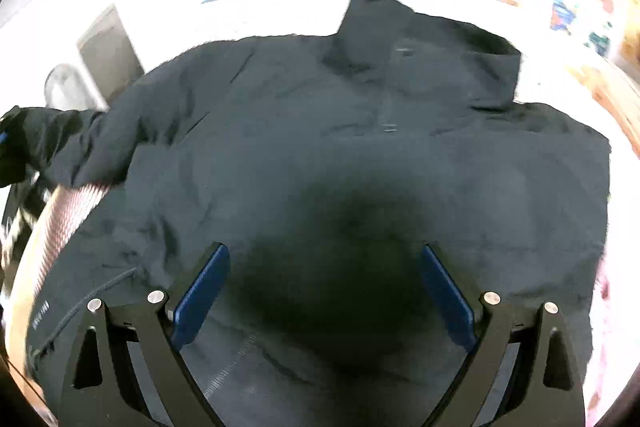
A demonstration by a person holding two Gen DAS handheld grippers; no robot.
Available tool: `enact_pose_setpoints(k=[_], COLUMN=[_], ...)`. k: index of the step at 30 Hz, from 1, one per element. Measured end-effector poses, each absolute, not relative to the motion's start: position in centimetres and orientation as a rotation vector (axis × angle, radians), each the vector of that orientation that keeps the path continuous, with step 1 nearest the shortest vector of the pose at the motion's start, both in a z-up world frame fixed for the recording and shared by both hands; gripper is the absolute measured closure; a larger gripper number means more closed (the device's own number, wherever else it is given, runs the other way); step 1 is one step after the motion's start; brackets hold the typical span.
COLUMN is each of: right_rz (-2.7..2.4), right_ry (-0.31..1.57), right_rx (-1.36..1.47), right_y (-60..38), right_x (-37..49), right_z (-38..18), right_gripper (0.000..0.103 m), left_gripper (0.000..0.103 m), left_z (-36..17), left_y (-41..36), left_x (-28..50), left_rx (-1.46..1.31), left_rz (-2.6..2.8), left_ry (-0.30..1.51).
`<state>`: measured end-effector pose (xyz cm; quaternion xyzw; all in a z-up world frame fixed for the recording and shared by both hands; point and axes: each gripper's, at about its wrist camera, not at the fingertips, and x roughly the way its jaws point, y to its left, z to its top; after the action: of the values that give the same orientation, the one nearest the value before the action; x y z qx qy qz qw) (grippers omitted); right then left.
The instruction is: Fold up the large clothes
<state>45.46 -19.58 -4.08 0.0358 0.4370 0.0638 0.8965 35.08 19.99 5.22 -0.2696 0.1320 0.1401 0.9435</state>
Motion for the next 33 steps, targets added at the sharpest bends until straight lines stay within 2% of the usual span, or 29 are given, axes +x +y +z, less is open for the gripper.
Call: enact_pose_setpoints(k=[6, 15, 27, 31, 33], right_rz=[-0.036, -0.142, -0.221, -0.18, -0.137], right_ry=[0.81, 0.774, 0.865, 0.808, 0.774], right_rx=[-0.026, -0.01, 0.094, 0.201, 0.279], right_y=[-22.7, -28.0, -32.9, -34.1, -34.7], right_x=[43.8, 41.5, 40.7, 39.7, 39.2], right_z=[-2.7, -1.0, -4.6, -5.0, -5.2], right_gripper=[0.01, 0.01, 0.01, 0.01, 0.01], left_gripper=[0.093, 0.093, 0.093, 0.092, 0.084], left_z=[6.5, 2.1, -3.0, -4.1, -4.5], left_y=[11.9, 2.5, -3.4, -3.5, -3.3], left_x=[38.3, 40.2, 40.7, 40.3, 40.1], left_rx=[-0.408, -0.255, -0.091, -0.071, -0.079], left_rz=[-0.027, -0.34, -0.522, -0.532, -0.531], left_ry=[0.369, 0.587, 0.821, 0.886, 0.911])
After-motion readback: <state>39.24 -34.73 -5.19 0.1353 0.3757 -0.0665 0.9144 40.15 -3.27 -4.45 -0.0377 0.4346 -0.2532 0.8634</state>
